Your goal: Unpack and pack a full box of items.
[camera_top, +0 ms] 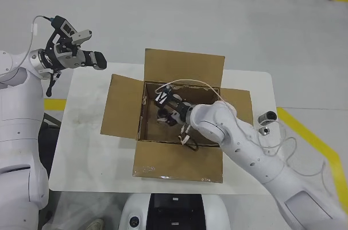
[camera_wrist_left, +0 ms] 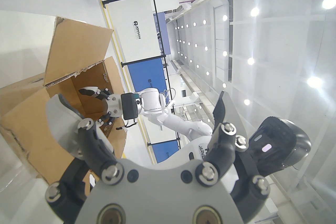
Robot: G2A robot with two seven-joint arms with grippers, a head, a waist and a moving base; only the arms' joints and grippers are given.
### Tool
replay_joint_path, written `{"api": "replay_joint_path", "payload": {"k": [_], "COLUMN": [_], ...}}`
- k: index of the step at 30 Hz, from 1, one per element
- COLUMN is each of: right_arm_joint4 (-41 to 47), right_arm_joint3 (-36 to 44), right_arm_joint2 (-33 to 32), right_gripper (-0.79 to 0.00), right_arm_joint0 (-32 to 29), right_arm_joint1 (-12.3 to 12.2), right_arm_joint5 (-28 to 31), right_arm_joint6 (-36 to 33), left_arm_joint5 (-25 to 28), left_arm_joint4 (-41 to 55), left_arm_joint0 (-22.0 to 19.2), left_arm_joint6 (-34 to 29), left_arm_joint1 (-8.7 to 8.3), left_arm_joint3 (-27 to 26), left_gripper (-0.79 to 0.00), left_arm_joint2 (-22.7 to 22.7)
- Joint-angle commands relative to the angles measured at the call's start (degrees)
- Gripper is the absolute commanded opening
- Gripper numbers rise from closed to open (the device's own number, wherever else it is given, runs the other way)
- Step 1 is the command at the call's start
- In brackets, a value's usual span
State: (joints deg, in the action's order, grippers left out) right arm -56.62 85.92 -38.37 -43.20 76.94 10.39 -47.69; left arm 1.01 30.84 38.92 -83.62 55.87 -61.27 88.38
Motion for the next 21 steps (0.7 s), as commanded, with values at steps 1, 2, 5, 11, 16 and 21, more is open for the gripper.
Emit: {"api": "replay_joint_path", "payload": {"k": [1, 2, 5, 11, 16, 21], "right_arm_joint4": [-0.24, -0.75, -1.32, -2.25, -2.01, -1.98], "right_arm_joint3": [-1.85, -2.71, -4.87, -8.84, -11.71, -13.59], "right_arm_joint2": [1.0, 1.69, 3.28, 5.26, 6.43, 7.24], "right_gripper": [-0.065, -0.065, -0.071, -0.08, -0.089, -0.092], "right_arm_joint0": [1.0, 1.53, 2.6, 4.16, 5.04, 5.29], "right_arm_joint1": [0.61, 0.94, 1.89, 3.51, 4.91, 5.98], "right_arm_joint5": [-0.15, -0.06, 0.01, -0.27, -0.91, -0.88], "right_arm_joint6": [0.33, 0.37, 0.52, 1.11, 1.45, 1.33], "left_arm_joint5": [0.0, 0.0, 0.0, 0.0, 0.0, 0.0], "left_arm_joint4": [0.0, 0.0, 0.0, 0.0, 0.0, 0.0], "left_arm_joint0": [0.0, 0.0, 0.0, 0.0, 0.0, 0.0], "left_arm_joint6": [0.0, 0.0, 0.0, 0.0, 0.0, 0.0], "left_arm_joint1": [0.0, 0.0, 0.0, 0.0, 0.0, 0.0], "left_arm_joint3": [0.0, 0.0, 0.0, 0.0, 0.0, 0.0], "left_gripper": [0.0, 0.0, 0.0, 0.0, 0.0, 0.0], "left_arm_joint2": [0.0, 0.0, 0.0, 0.0, 0.0, 0.0]}}
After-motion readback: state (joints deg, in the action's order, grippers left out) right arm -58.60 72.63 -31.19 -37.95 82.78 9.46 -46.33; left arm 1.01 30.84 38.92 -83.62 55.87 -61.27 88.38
